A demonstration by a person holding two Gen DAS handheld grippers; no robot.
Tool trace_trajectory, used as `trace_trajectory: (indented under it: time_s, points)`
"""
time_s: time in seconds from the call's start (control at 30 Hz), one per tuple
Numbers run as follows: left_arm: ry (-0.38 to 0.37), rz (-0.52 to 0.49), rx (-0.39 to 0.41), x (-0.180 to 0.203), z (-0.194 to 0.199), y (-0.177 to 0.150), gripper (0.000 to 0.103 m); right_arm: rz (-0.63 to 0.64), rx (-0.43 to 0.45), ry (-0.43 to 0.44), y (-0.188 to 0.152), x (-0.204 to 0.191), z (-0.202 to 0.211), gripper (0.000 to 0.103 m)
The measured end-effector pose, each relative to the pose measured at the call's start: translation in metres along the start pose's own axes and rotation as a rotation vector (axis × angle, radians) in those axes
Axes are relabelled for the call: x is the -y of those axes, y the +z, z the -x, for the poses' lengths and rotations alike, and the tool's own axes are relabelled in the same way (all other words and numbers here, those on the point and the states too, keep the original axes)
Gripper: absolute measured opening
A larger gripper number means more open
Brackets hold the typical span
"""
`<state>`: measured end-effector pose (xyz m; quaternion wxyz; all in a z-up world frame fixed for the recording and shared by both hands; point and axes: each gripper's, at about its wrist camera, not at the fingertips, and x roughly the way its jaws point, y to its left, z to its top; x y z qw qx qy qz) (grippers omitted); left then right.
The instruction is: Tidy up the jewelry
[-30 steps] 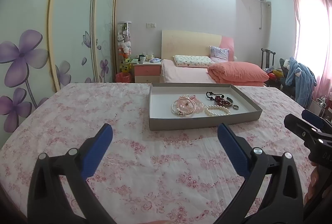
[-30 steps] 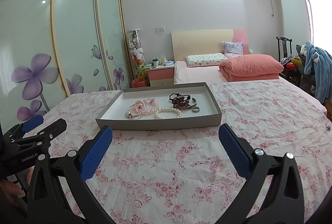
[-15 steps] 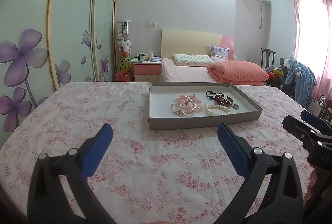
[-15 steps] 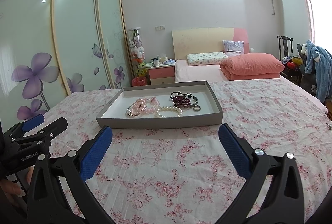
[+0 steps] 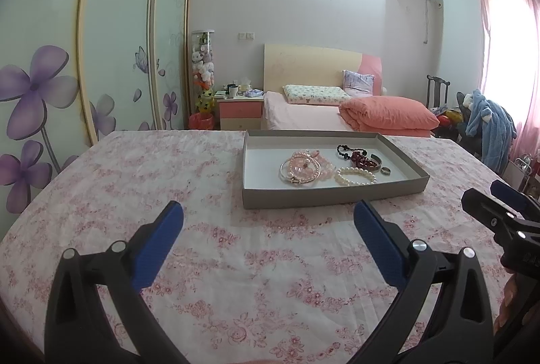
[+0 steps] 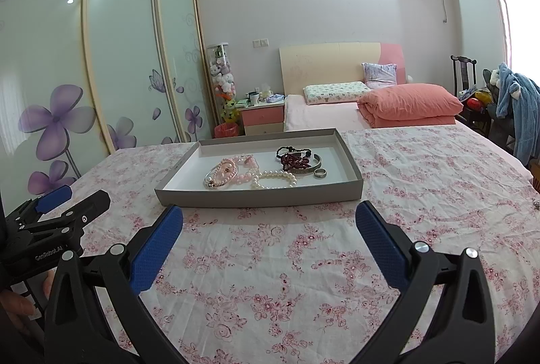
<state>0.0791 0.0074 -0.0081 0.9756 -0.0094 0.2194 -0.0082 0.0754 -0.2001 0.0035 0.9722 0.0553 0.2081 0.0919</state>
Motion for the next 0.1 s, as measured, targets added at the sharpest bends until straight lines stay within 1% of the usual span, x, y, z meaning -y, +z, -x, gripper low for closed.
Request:
trace_trajectory:
  time_s: [0.1]
  points:
    - [0.002, 0.002, -0.006, -0.0005, -0.0005, -0.0006, 0.099, -0.001, -0.001, 0.0, -0.0003, -0.0003, 0.0004, 0.101]
